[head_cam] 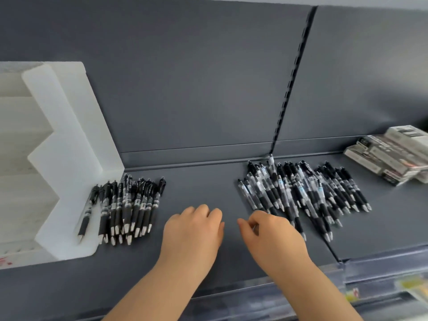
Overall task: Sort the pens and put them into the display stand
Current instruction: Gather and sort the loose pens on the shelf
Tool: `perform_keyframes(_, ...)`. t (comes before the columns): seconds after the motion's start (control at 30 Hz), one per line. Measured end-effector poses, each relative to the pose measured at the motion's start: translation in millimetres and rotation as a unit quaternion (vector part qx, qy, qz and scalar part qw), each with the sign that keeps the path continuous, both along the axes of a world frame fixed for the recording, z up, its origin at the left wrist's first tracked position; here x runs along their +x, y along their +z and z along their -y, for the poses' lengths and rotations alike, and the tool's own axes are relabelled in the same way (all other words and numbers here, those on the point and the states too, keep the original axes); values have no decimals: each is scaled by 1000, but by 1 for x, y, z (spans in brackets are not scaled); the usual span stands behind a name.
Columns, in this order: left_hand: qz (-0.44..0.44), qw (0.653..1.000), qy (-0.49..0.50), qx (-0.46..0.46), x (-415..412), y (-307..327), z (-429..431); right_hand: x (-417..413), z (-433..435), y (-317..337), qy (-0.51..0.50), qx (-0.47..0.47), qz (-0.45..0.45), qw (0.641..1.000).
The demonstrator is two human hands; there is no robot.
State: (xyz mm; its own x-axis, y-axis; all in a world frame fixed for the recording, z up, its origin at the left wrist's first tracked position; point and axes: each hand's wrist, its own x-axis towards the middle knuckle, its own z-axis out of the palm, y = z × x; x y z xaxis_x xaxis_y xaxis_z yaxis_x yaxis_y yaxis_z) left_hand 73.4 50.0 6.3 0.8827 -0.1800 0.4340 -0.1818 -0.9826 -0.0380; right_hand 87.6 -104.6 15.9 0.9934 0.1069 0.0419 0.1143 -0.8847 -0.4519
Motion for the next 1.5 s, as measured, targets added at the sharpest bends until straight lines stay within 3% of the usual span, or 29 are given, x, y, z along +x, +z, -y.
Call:
perform_keyframes(0.47,0,998,16,-57,50,7,190,87,223,13,-54,27,1,998)
perform_keyframes(0.63,-23,995,57,-80,48,1,225,115,270,2,-64,-42,4,997)
perform_keyframes(0.83,-39,991,100,-81,45,0,243,129,289,-16,-47,-113,-17,992)
perform_keyframes(1.13,-39,993,95,-65,58,5,265,137,276,-4,16,-131,-102,986)
perform_keyframes(1.23,-46,995,84,-41,65,6,277,139,272,-4,9,-96,-120,988)
perform_keyframes(1.5,-131,989,73,9,95,11,318,134,300,0,-3,-100,-84,991)
